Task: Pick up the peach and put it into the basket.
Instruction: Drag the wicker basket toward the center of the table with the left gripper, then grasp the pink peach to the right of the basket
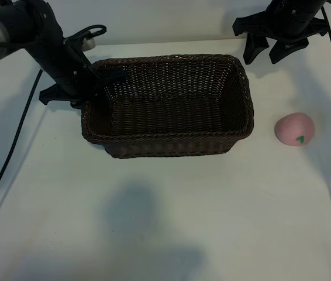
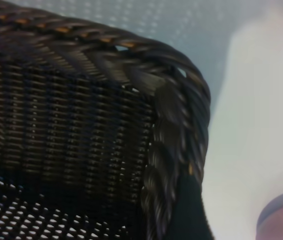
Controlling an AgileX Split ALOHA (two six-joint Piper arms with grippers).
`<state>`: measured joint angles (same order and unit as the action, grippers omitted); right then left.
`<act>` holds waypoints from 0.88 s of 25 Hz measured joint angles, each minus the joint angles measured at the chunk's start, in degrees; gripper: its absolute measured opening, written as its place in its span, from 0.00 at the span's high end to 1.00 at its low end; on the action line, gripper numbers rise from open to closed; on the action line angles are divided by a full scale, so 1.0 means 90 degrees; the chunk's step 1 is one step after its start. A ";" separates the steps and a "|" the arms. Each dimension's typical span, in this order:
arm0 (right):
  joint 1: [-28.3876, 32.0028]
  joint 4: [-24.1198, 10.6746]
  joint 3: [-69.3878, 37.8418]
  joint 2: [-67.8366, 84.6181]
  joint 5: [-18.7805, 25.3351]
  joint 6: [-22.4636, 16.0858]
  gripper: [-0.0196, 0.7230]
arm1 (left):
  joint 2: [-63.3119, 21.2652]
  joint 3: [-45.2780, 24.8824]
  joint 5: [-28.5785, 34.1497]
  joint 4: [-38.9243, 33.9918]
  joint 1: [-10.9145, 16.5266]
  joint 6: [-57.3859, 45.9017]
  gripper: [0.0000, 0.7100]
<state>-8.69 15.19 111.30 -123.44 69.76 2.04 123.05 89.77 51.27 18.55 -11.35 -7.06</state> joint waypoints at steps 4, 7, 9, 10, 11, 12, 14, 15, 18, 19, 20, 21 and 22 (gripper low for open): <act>0.0000 0.0000 0.0000 0.0000 0.0000 0.0000 0.27 | 0.0000 0.0005 -0.0005 0.0019 0.0000 -0.0006 0.78; 0.0000 0.0000 0.0000 0.0000 0.0000 0.0000 0.27 | -0.0006 0.0005 0.0025 0.0019 0.0000 -0.0027 0.71; 0.0000 0.0000 0.0000 0.0000 0.0000 0.0000 0.27 | -0.0013 0.0005 0.0098 0.0013 0.0000 -0.0027 0.56; 0.0000 0.0000 0.0000 0.0000 0.0000 0.0000 0.27 | -0.0028 0.0005 0.0145 0.0013 0.0000 -0.0034 0.46; 0.0000 0.0000 0.0000 0.0000 0.0000 0.0000 0.27 | -0.0052 0.0005 0.0205 0.0013 -0.0005 -0.0041 0.35; 0.0000 0.0000 0.0000 0.0000 0.0000 0.0000 0.27 | -0.0080 0.0005 0.0237 -0.0005 -0.0005 -0.0045 0.25; 0.0000 0.0000 0.0000 0.0000 0.0000 0.0000 0.27 | -0.0159 0.0005 0.0258 -0.0088 -0.0012 -0.0060 0.09; 0.0000 0.0000 0.0000 0.0000 0.0000 0.0000 0.27 | -0.0217 0.0005 0.0258 -0.0140 -0.0012 -0.0060 0.05; 0.0000 0.0000 0.0000 0.0000 0.0000 0.0000 0.27 | -0.0489 0.0011 0.0310 -0.0252 0.0001 -0.0071 0.01; 0.0000 0.0000 0.0000 0.0000 0.0000 0.0000 0.27 | -0.0597 0.0035 0.0370 -0.0259 0.0010 -0.0096 0.01; 0.0000 0.0000 0.0000 0.0000 0.0000 0.0000 0.27 | -0.0685 0.0076 0.0442 -0.0279 0.0017 -0.0096 0.02; 0.0000 0.0000 0.0000 0.0000 0.0000 0.0000 0.27 | -0.0777 0.0155 0.0490 -0.0313 0.0031 -0.0096 0.04; 0.0000 0.0000 0.0000 0.0000 0.0000 0.0000 0.27 | -0.0849 0.0264 0.0569 -0.0369 0.0031 -0.0096 0.05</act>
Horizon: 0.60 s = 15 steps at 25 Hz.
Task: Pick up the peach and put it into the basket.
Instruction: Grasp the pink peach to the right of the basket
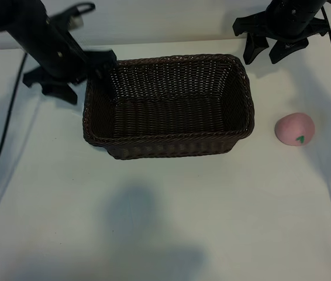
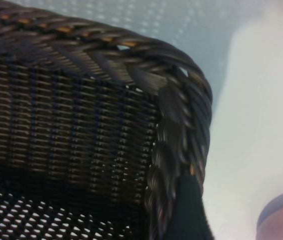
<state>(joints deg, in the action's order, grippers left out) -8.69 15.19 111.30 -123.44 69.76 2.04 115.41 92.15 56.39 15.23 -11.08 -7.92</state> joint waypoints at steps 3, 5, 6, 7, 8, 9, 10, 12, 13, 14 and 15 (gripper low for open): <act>0.0000 0.0000 0.0000 0.0000 0.0000 0.0000 0.27 | -0.0067 0.0476 0.0352 -0.0150 0.0000 0.0000 0.09; 0.0000 0.0000 0.0000 0.0000 0.0000 0.0000 0.27 | -0.0067 0.0824 0.0596 -0.0171 0.0005 0.0000 0.10; 0.0000 0.0000 0.0000 0.0000 0.0000 0.0000 0.27 | -0.0072 0.0996 0.0663 -0.0185 0.0005 0.0000 0.10; 0.0000 0.0000 0.0000 0.0000 0.0000 0.0000 0.27 | -0.0079 0.1131 0.0713 -0.0187 0.0005 0.0000 0.10; 0.0000 0.0000 0.0000 0.0000 0.0000 0.0000 0.27 | -0.0085 0.1216 0.0747 -0.0187 0.0005 0.0000 0.11; 0.0000 0.0000 0.0000 0.0000 0.0000 0.0000 0.27 | -0.0086 0.1280 0.0767 -0.0187 0.0005 0.0000 0.11; 0.0000 0.0000 0.0000 0.0000 0.0000 0.0000 0.27 | -0.0091 0.1308 0.0787 -0.0187 0.0005 0.0000 0.11; 0.0000 0.0000 0.0000 0.0000 0.0000 0.0000 0.27 | -0.0091 0.1315 0.0814 -0.0193 0.0005 0.0006 0.12; 0.0000 0.0000 0.0000 0.0000 0.0000 0.0000 0.27 | -0.0091 0.1315 0.0818 -0.0193 0.0005 0.0006 0.12; 0.0000 0.0000 0.0000 0.0000 0.0000 0.0000 0.27 | -0.0091 0.1315 0.0818 -0.0193 0.0005 0.0012 0.12; 0.0000 0.0000 0.0000 0.0000 0.0000 0.0000 0.27 | -0.0091 0.1315 0.0818 -0.0193 0.0005 0.0035 0.13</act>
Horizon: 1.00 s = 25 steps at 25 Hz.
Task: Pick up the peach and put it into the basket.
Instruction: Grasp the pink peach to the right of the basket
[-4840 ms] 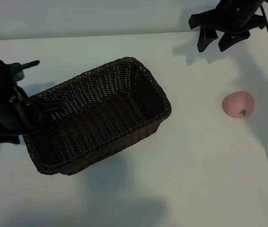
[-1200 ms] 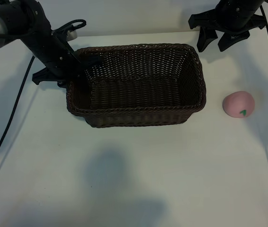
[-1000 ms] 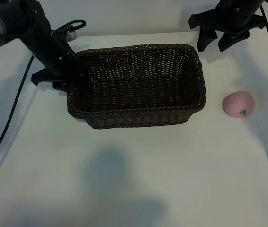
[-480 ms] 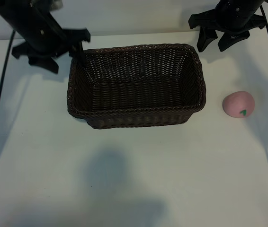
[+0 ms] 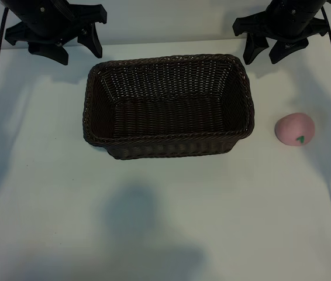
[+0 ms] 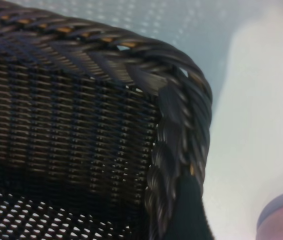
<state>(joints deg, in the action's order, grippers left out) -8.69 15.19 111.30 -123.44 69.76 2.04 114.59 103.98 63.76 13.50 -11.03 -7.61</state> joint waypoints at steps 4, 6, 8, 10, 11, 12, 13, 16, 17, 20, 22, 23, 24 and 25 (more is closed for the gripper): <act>0.0000 0.0000 0.0000 0.0000 0.0000 -0.0050 0.27 | 0.0000 0.0000 0.0010 0.0031 0.0000 0.0053 0.14; 0.0000 0.0000 0.0000 0.0000 0.0000 -0.0106 0.27 | 0.0000 0.0000 0.0010 0.0100 0.0000 0.0073 0.16; 0.0000 0.0000 0.0000 0.0000 0.0000 -0.0130 0.27 | 0.0000 0.0000 -0.0009 0.0129 0.0000 0.0088 0.17; 0.0000 0.0000 0.0000 0.0000 0.0000 -0.0137 0.27 | 0.0000 0.0000 -0.0009 0.0129 0.0000 0.0088 0.18; 0.0000 0.0000 0.0000 0.0000 0.0000 -0.0144 0.27 | 0.0000 0.0000 -0.0009 0.0129 0.0000 0.0088 0.19; 0.0000 0.0000 0.0000 0.0000 0.0000 -0.0144 0.27 | 0.0000 0.0000 -0.0009 0.0129 0.0000 0.0088 0.19; 0.0000 0.0000 0.0000 0.0000 0.0000 -0.0144 0.27 | 0.0000 0.0000 -0.0009 0.0129 0.0000 0.0088 0.19; 0.0000 -0.0023 0.0000 0.0000 0.0000 -0.0152 0.27 | 0.0000 0.0000 -0.0009 0.0129 0.0000 0.0093 0.19; 0.0000 -0.0041 0.0000 0.0000 0.0000 -0.0152 0.27 | 0.0000 0.0000 -0.0011 0.0129 0.0000 0.0093 0.19; 0.0000 -0.0333 0.0000 0.0000 0.0000 -0.0293 0.27 | 0.0000 0.0000 -0.0011 0.0129 0.0000 0.0093 0.19; 0.0000 -0.0691 -0.0024 0.0000 0.0000 -0.0567 0.27 | 0.0000 0.0000 -0.0017 0.0129 0.0000 0.0093 0.19; 0.0000 -0.0870 -0.0053 0.0000 0.0000 -0.0686 0.27 | 0.0000 0.0000 -0.0017 0.0129 0.0000 0.0093 0.19; 0.0014 -0.0989 -0.0109 0.0000 -0.0013 -0.0759 0.27 | 0.0000 0.0000 -0.0017 0.0129 0.0000 0.0093 0.19; 0.0021 -0.1072 -0.0175 0.0000 -0.0006 -0.0796 0.27 | 0.0000 0.0000 -0.0017 0.0129 0.0000 0.0093 0.19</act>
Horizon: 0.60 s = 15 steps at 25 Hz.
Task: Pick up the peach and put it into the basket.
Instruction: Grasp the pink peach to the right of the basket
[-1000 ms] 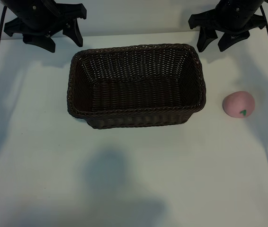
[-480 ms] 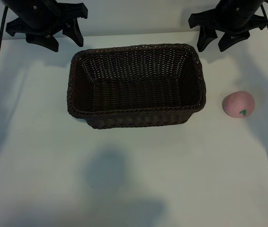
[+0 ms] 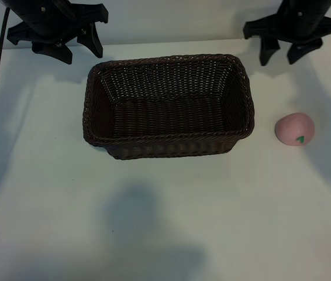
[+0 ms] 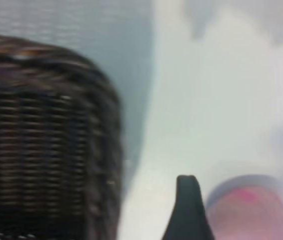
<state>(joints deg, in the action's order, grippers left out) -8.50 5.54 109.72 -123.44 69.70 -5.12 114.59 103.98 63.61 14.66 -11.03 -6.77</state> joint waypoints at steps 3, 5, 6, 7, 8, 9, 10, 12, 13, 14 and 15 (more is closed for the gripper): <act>0.0012 -0.0063 -0.0257 0.0000 0.0000 -0.0037 0.27 | 0.0000 0.0000 0.0000 0.0000 0.0000 0.0000 0.19; 0.0012 -0.0103 -0.0445 0.0000 0.0000 -0.0038 0.27 | 0.0000 0.0000 0.0000 0.0000 0.0000 0.0000 0.19; 0.0012 -0.0130 -0.0523 0.0000 0.0007 -0.0038 0.27 | 0.0000 0.0000 0.0000 0.0000 0.0000 0.0000 0.19; 0.0012 -0.0195 -0.0583 0.0000 -0.0001 -0.0038 0.27 | 0.0000 0.0000 0.0000 0.0000 0.0000 0.0000 0.19; 0.0012 -0.0273 -0.0615 0.0000 0.0006 -0.0038 0.27 | 0.0000 0.0000 0.0000 0.0000 0.0000 0.0000 0.19; 0.0012 -0.0352 -0.0628 0.0000 0.0010 -0.0038 0.27 | 0.0000 0.0000 0.0000 0.0000 0.0000 0.0000 0.19; 0.0012 -0.0421 -0.0628 0.0000 0.0010 -0.0055 0.27 | 0.0000 0.0000 -0.0001 0.0000 0.0000 0.0000 0.19; 0.0012 -0.0574 -0.0629 0.0021 0.0010 -0.0110 0.27 | 0.0000 0.0000 -0.0001 -0.0006 0.0000 0.0000 0.19; 0.0026 -0.0616 -0.0665 0.0051 0.0003 -0.0134 0.27 | 0.0000 0.0000 -0.0001 -0.0006 0.0000 0.0000 0.19; 0.0048 -0.0616 -0.0728 0.0082 -0.0003 -0.0147 0.27 | 0.0000 0.0000 -0.0001 -0.0006 0.0000 0.0000 0.19; 0.0066 -0.0616 -0.0793 0.0141 -0.0003 -0.0146 0.27 | 0.0000 0.0000 -0.0001 -0.0006 0.0000 0.0000 0.19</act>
<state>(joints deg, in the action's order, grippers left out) -7.91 0.00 102.59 -122.17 69.68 -6.44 114.59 103.98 63.59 14.61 -11.03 -6.77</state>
